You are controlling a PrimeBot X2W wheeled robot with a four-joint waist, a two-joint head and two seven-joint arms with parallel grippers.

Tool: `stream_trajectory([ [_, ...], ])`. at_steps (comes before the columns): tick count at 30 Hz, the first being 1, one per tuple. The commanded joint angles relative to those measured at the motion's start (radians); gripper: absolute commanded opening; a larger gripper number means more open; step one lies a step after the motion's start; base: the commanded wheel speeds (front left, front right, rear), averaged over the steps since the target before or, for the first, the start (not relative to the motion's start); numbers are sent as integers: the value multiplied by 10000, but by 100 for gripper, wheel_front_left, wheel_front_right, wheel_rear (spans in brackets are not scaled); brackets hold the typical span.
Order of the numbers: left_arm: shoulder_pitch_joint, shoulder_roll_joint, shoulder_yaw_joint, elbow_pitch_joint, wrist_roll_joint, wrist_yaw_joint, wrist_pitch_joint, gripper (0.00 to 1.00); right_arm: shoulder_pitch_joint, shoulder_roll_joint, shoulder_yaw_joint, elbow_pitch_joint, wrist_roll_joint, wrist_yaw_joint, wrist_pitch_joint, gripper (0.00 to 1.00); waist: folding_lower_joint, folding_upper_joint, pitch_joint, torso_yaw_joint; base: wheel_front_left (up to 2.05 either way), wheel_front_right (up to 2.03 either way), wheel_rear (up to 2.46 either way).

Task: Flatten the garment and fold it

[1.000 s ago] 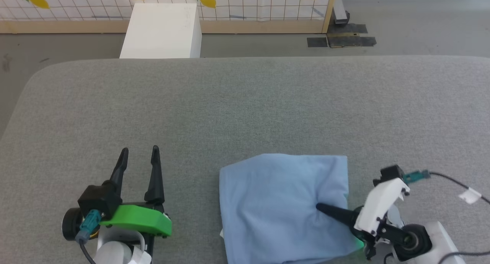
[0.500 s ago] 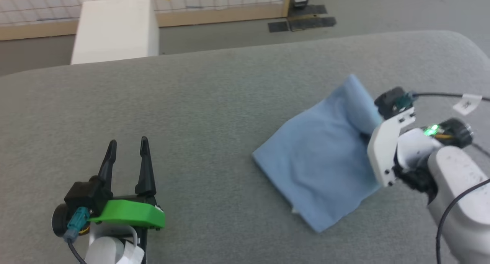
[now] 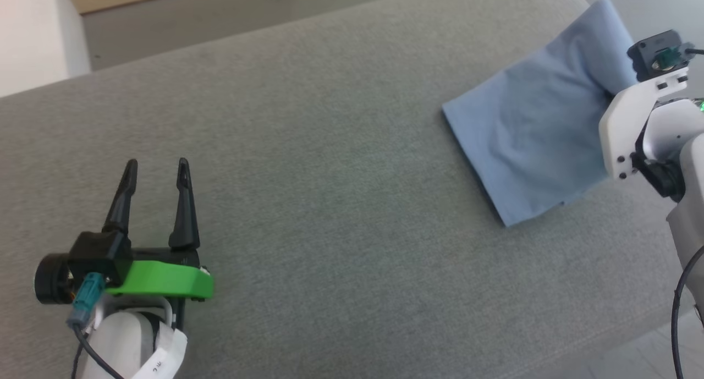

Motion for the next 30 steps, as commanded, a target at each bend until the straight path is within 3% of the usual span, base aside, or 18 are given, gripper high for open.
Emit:
stream_trajectory([
  [1,-209,193,67,-53,68,-53,-38,100,-257,188,-294,237,-286,-19,-302,0,-1,-1,1133,-1075,0,0,0],
  [6,-347,529,31,-205,190,-90,38,100,-677,450,-1293,1083,-893,-19,-948,0,-1,-1,1608,-1106,0,0,0],
  [17,-470,972,11,-853,318,-35,531,100,-1620,166,-3251,2639,-1947,-19,-2287,0,-1,-1,2269,-442,0,0,0],
  [18,-450,986,17,-886,309,-28,546,100,-1661,164,-3419,2745,-1995,-19,-2357,16,-1,-1,2271,-400,0,0,0],
  [19,-427,991,19,-909,295,-15,553,100,-1691,166,-3599,2883,-2065,-19,-2421,48,-1,-1,2247,-338,0,0,0],
  [20,-408,985,25,-922,277,1,550,100,-1708,162,-3744,2965,-2129,-19,-2498,98,-1,-1,2224,-296,0,0,0],
  [25,-311,793,-41,-703,128,82,395,100,-1603,136,-4360,3134,-2381,-19,-3442,100,-1,-1,1757,-21,0,0,0],
  [30,-135,436,-162,-170,-70,136,130,100,-1193,115,-4165,3105,-2051,-19,-4355,100,-1,-1,874,271,0,0,0],
])
